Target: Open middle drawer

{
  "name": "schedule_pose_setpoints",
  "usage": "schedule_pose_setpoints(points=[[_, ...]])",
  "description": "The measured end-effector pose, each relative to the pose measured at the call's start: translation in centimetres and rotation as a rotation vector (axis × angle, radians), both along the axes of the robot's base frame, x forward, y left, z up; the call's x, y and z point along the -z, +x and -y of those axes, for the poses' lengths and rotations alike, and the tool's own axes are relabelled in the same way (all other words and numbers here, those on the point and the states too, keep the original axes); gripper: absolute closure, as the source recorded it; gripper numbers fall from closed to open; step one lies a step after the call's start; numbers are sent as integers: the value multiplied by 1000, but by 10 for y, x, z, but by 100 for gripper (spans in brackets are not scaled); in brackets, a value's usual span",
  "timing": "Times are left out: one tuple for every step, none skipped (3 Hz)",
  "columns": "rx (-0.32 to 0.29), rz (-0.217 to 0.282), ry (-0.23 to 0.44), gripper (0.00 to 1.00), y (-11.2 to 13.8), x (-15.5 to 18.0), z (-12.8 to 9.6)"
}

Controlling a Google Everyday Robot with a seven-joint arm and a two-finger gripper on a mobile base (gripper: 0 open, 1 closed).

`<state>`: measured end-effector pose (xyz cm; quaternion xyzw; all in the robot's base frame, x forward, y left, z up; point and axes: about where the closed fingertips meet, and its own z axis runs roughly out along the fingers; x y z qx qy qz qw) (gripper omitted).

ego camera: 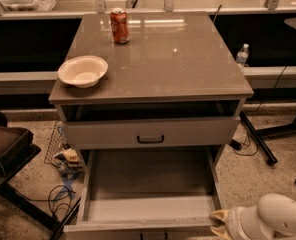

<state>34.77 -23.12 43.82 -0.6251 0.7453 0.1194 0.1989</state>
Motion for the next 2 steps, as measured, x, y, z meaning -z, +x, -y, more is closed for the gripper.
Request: schedule_pose_setpoints(points=[[1, -1, -2, 100, -1, -1, 0], [12, -12, -33, 100, -24, -16, 7]])
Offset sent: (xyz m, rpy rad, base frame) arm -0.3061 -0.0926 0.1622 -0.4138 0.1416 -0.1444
